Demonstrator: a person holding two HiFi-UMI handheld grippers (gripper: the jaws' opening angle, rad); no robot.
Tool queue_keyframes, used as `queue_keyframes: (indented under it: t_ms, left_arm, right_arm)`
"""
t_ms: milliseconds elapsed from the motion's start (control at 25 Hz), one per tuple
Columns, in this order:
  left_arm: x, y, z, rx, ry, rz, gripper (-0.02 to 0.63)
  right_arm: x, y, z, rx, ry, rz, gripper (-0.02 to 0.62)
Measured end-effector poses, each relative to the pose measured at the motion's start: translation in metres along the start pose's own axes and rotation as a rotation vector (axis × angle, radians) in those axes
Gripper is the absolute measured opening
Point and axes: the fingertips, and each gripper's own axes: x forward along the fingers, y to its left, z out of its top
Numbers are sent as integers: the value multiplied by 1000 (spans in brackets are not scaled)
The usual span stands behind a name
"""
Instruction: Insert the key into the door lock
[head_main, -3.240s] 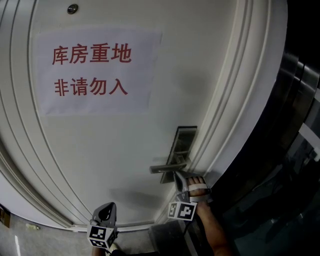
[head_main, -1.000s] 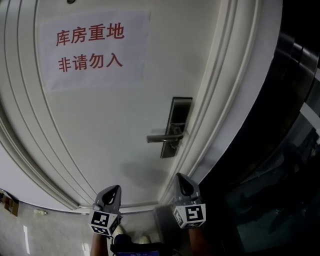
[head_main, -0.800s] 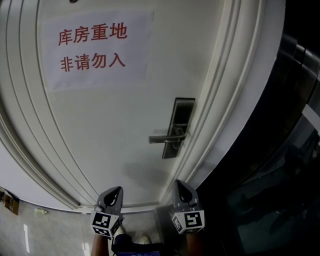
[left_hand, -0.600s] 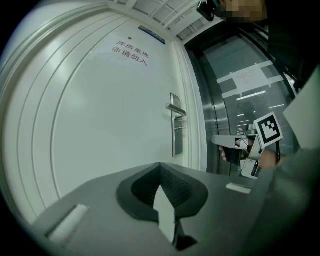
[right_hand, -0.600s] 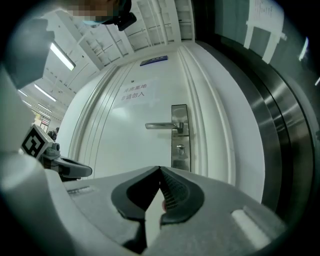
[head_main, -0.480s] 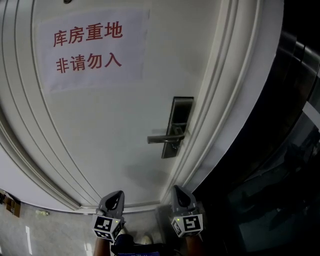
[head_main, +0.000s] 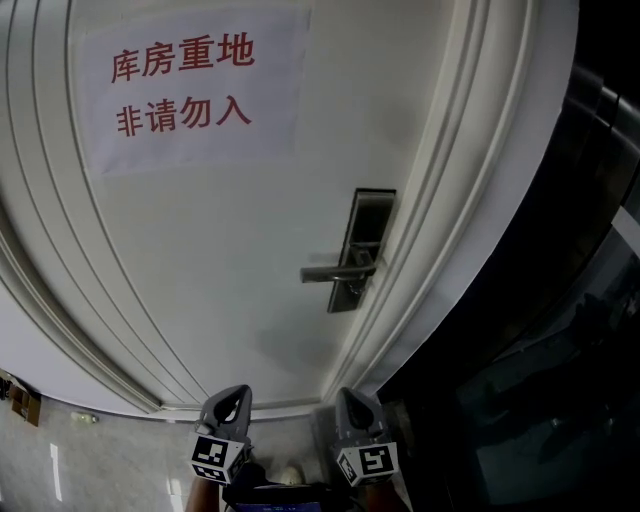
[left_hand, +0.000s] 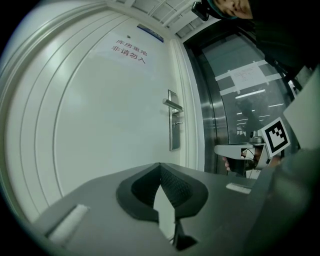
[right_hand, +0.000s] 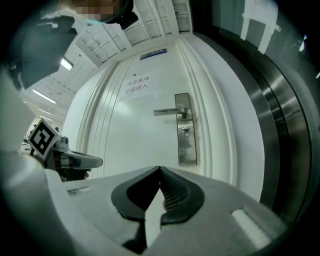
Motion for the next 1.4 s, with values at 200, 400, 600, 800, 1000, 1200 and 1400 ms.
queue_keyframes:
  t_ms: [200,400,600,800,1000,1200,1400]
  left_arm:
    - [-9,0,-8,-6,7,5,2]
    - [-14,2,-8,-7,1,15,2]
    - [-16,3,-8,-3,2,16,2]
    - [-16,3,-9,1,4,12,2]
    - [-14,4,-9,-2,6,14,2]
    - [-12,4,-11,-4,15,9,2]
    - [-10,4,-9,-4,7,10,2]
  right_arm:
    - [-6,1,-6,-6,7,-10,2]
    - [-10,3,-6,-9,5,-8,2]
    - [-9,6,-7,-19,10,0,2]
    - [-7,10,-9,-41,16,13,2]
    - [-5,10,-9,-41,20,17,2]
    - [-4,9,-10,-41,22,18,2]
    - [-3,8,-10,-44,23,21,2]
